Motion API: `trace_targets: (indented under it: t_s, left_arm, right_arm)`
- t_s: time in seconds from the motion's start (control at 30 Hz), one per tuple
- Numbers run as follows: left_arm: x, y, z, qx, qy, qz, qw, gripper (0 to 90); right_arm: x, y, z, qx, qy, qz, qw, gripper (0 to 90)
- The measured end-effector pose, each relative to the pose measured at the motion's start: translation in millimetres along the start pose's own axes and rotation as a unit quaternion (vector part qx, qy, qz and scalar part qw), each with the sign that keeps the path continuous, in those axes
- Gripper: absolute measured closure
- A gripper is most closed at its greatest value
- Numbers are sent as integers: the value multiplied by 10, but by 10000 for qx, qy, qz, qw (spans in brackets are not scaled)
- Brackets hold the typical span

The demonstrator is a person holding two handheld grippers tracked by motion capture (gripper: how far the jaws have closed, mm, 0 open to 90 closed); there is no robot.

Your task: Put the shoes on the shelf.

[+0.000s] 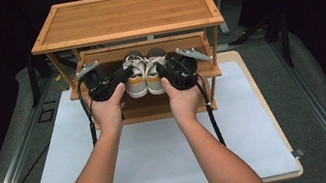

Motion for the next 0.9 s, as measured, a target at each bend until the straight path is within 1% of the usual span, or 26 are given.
trace_targets:
  t_s: [0.07, 0.1, 0.13, 0.17, 0.23, 0.27, 0.3, 0.33, 0.37, 0.4, 0.43, 0.5, 0.53, 0.6, 0.63, 0.67, 0.7, 0.77, 0.8, 0.83, 0.87, 0.9]
  left_arm:
    - [28, 6, -16, 15, 7, -16, 10000, 602]
    - [31, 8, -20, 13, -6, -12, 10000, 602]
    - [36, 14, -25, 1, -20, -2, 10000, 602]
    - [41, 22, -25, 17, -29, 19, 10000, 602]
    - [45, 38, -20, 42, -50, 46, 10000, 603]
    - [41, 46, -18, 49, -59, 69, 9999, 602]
    - [36, 51, -17, 59, -58, 71, 9999, 602]
    - [32, 59, -17, 67, -52, 75, 9999, 602]
    - [29, 69, -20, 68, -62, 78, 9999, 602]
    - [32, 80, -22, 80, -52, 63, 9999, 601]
    - [39, 95, -24, 105, -81, 43, 9999, 599]
    - [56, 114, -27, 129, -115, 40, 9998, 593]
    - [65, 122, -24, 171, -105, 36, 9998, 591]
    - [76, 136, -18, 217, -117, 38, 9997, 589]
    - [76, 139, -18, 219, -124, 43, 9997, 590]
    - [74, 145, -21, 207, -138, 38, 9997, 590]
    - [75, 152, -23, 209, -127, 37, 9997, 590]
    - [78, 169, -29, 221, -171, 48, 9996, 590]
    - [88, 170, -28, 257, -163, 64, 9995, 589]
    - [96, 176, -29, 261, -199, 90, 9994, 588]
    - [102, 178, -32, 263, -234, 90, 9993, 587]
    - [112, 176, -31, 286, -221, 87, 9993, 584]
  right_arm:
    - [14, 19, 1, 44, -24, 33, 10000, 631]
    - [13, 23, 3, 134, -26, 128, 9998, 631]
    - [14, 27, -1, 142, -30, 151, 9998, 631]
    - [28, 50, -16, 12, 5, 28, 10000, 631]
    - [21, 56, -19, 42, 6, 22, 10000, 630]
    - [5, 39, -15, 148, 7, 70, 9999, 630]
    - [-8, 43, -23, 107, 24, 135, 9998, 630]
    - [-8, 50, -31, 55, 48, 84, 9999, 630]
    - [-17, 45, -34, 74, 38, 117, 9999, 630]
    - [-17, 58, -41, 21, 37, 63, 10000, 630]
    - [-28, 60, -37, 76, 26, 132, 9999, 629]
    - [-38, 87, -32, 130, 36, 139, 9998, 627]
    - [-49, 90, -26, 181, 22, 231, 9996, 624]
    - [-48, 115, -20, 189, 6, 169, 9997, 621]
    - [-62, 110, -18, 243, -4, 233, 9994, 620]
    - [-56, 123, -26, 178, 37, 133, 9997, 620]
    - [-66, 117, -25, 246, 33, 216, 9995, 620]
    - [-56, 138, -40, 172, 56, 126, 9998, 620]
    - [-59, 145, -45, 181, 61, 141, 9997, 619]
    - [-64, 147, -48, 226, 67, 169, 9996, 618]
    - [-65, 156, -55, 226, 72, 156, 9996, 618]
    - [-66, 162, -57, 236, 80, 151, 9996, 617]
Point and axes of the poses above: each handheld gripper's, and its own axes: y roughly forward along the jaws, z roughly out of its underside, x roughly to its left, the point moved 7 cm from there along y, roughly forward along the jaws, and after that the axes turned 4 degrees about y, right-handed, at the moved point
